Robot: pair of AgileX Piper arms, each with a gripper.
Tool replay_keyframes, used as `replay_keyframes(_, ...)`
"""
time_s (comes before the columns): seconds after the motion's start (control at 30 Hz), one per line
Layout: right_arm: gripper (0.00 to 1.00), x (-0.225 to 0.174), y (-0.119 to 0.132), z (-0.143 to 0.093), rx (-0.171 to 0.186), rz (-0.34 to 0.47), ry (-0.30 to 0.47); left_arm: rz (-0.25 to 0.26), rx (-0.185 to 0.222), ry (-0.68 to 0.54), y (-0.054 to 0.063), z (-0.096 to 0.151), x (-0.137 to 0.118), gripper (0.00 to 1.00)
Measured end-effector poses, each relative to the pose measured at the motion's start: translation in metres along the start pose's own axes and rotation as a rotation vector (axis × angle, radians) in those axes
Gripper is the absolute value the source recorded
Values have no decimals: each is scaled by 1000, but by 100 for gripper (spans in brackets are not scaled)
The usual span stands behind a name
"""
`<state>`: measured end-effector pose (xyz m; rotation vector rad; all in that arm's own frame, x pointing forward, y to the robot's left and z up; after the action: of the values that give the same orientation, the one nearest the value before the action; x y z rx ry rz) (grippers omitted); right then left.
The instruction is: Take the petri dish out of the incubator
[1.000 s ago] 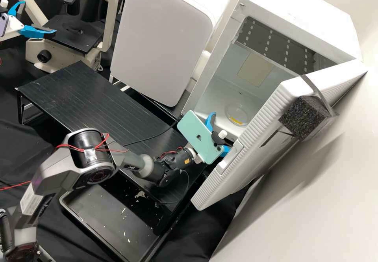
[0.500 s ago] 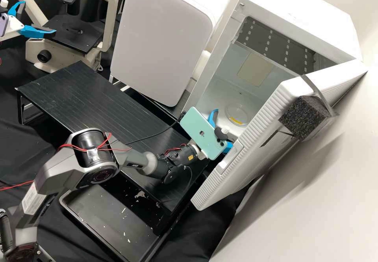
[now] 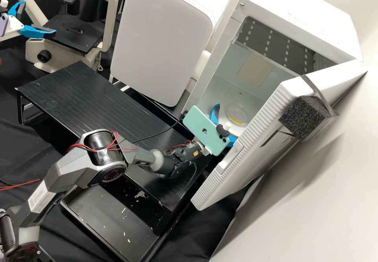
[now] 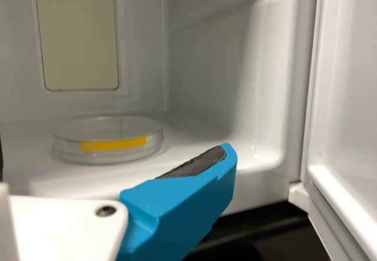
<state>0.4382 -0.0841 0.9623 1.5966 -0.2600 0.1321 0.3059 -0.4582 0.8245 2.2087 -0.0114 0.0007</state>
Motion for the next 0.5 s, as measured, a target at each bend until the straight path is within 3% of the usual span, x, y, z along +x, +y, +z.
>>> replay_keyframes(0.1, 100, 4, 0, 1, -1, 4, 4, 0, 0, 0, 0, 0, 0, 100)
replay_keyframes(0.5, 100, 15, 13, -5, -80, -70, 27, 0, 0, 0, 0, 0, 0, 100)
